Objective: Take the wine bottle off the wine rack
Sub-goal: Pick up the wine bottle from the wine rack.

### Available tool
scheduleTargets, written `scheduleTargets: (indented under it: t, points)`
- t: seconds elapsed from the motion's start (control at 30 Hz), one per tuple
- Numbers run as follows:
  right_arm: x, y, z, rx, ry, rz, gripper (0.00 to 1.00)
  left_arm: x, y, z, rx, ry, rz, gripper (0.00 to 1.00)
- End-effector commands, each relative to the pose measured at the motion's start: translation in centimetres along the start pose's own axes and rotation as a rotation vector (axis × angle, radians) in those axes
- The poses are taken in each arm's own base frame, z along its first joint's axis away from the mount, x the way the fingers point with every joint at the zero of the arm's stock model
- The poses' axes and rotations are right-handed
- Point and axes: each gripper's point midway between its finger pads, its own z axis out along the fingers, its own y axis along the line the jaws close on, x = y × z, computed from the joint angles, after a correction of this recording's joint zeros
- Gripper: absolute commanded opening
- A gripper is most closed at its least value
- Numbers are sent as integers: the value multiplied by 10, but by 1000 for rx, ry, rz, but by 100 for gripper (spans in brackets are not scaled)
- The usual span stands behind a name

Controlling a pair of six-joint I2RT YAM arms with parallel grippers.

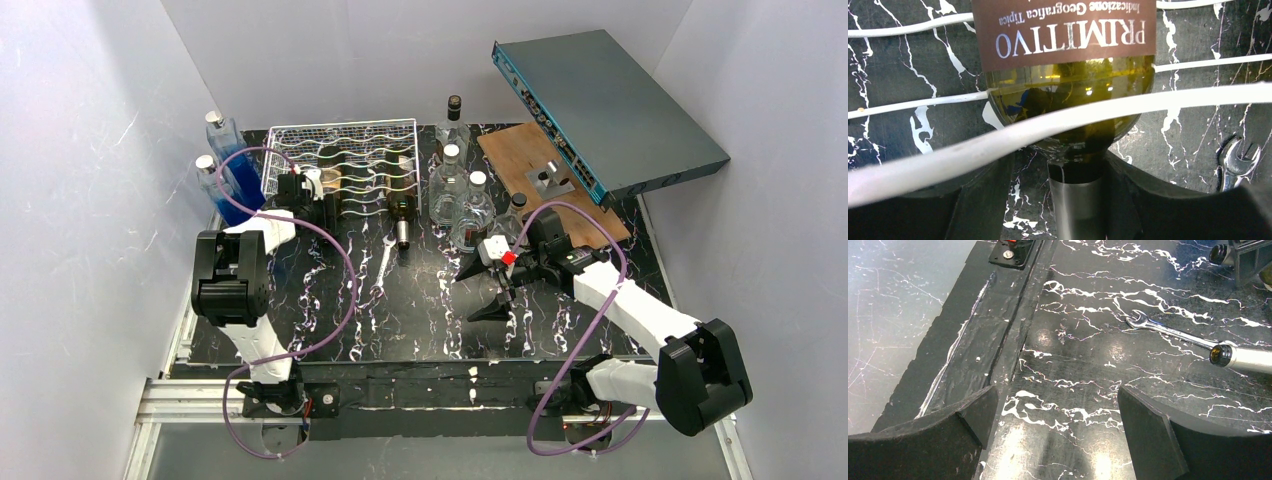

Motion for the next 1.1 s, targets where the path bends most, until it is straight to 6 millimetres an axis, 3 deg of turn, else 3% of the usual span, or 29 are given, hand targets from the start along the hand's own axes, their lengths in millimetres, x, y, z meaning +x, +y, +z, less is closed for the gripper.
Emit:
scheduleTargets:
  t: [0.0,0.23,0.4,0.57,0.7,0.73,1.07]
  points:
    - [-8,-7,-2,8,-6,-34,98,11,-5,-3,18,29,7,56]
    - [-8,-7,-2,11,-4,-36,98,11,-7,-4,24,28,20,53]
    - [-8,-8,-2,12,-3,-37,98,10,-9,-7,30,22,25,31]
    - [-8,-7,-2,14,-2,-39,98,9,-10,-13,33,-2,32,17]
    - [-8,-7,-3,15,-2,-40,98,11,-12,-21,40,-22,41,0]
    - [-8,-8,-3,16,-2,-41,98,2,-14,-25,44,-61,48,0]
    - [-9,-7,-4,18,-4,-47,98,-10,-21,-54,71,-156,84,0]
